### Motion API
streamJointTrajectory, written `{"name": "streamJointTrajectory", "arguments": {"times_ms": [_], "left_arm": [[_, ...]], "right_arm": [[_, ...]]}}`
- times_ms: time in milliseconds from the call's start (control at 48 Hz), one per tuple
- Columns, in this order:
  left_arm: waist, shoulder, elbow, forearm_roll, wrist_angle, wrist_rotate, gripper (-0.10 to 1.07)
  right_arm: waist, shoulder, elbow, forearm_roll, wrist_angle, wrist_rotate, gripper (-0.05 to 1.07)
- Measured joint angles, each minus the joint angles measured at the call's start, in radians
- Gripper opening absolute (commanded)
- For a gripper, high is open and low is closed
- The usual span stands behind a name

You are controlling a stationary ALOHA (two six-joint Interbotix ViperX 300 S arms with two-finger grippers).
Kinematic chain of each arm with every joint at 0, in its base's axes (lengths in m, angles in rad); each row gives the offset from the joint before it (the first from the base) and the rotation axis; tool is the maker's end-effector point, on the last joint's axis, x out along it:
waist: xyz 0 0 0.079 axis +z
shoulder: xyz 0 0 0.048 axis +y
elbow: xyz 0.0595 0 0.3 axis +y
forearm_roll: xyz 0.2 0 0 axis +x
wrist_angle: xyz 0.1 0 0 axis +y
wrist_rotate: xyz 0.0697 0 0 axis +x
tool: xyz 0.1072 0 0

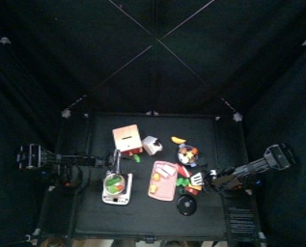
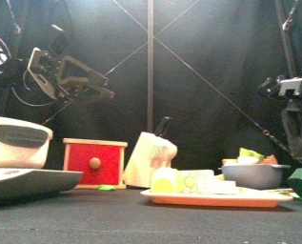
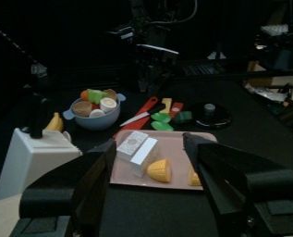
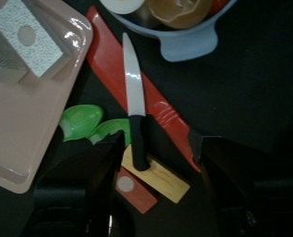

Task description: Grab corn top

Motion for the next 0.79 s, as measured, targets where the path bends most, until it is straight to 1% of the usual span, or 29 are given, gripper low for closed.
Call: {"name": "streamJointTrajectory", "arguments": {"times_ms": [104,146,167,229,250,312,417,458,500,542,604,625,646,688,792], "left_arm": [[-0.002,0.0,0.0,-0.003,0.0,0.0,0.94],[-0.002,0.0,0.0,-0.005,0.0,0.0,0.94],[-0.002,0.0,0.0,-0.006,0.0,0.0,0.94],[0.002,-0.002,0.005,-0.006,0.0,0.002,0.94],[0.003,0.0,0.011,-0.006,0.0,0.002,0.94],[0.006,0.0,0.017,-0.012,0.0,0.0,0.94],[0.009,-0.003,0.02,-0.04,0.002,0.002,0.94],[0.009,-0.003,0.02,-0.051,0.0,0.002,0.94],[0.009,-0.006,0.021,-0.069,0.0,0.002,0.94],[0.011,-0.006,0.02,-0.097,0.0,0.0,0.94],[0.011,-0.006,0.021,-0.135,0.0,0.0,0.94],[0.011,-0.006,0.021,-0.153,0.0,0.0,0.94],[0.011,-0.006,0.023,-0.163,0.0,0.0,0.94],[0.011,-0.006,0.025,-0.181,0.0,0.0,0.94],[0.011,-0.008,0.028,-0.187,0.0,0.002,0.94]], "right_arm": [[0.003,0.011,-0.046,-0.081,-0.023,0.0,0.89],[0.003,0.028,-0.072,-0.135,-0.052,0.002,0.89],[0.005,0.041,-0.087,-0.179,-0.069,0.002,0.89],[0.005,0.092,-0.126,-0.295,-0.135,0.0,0.89],[0.003,0.126,-0.144,-0.354,-0.163,0.0,0.89],[-0.002,0.195,-0.181,-0.468,-0.206,0.0,0.89],[-0.02,0.314,-0.253,-0.598,-0.218,0.0,0.89],[-0.029,0.353,-0.282,-0.606,-0.218,0.0,0.89],[-0.038,0.397,-0.318,-0.601,-0.218,0.0,0.89],[-0.052,0.436,-0.353,-0.571,-0.221,0.012,0.89],[-0.077,0.488,-0.428,-0.456,-0.221,0.009,0.89],[-0.089,0.508,-0.466,-0.373,-0.218,0.003,0.89],[-0.092,0.515,-0.482,-0.341,-0.219,0.003,0.9],[-0.106,0.541,-0.534,-0.238,-0.21,0.006,0.9],[-0.109,0.584,-0.601,-0.106,-0.169,0.02,0.91]]}}
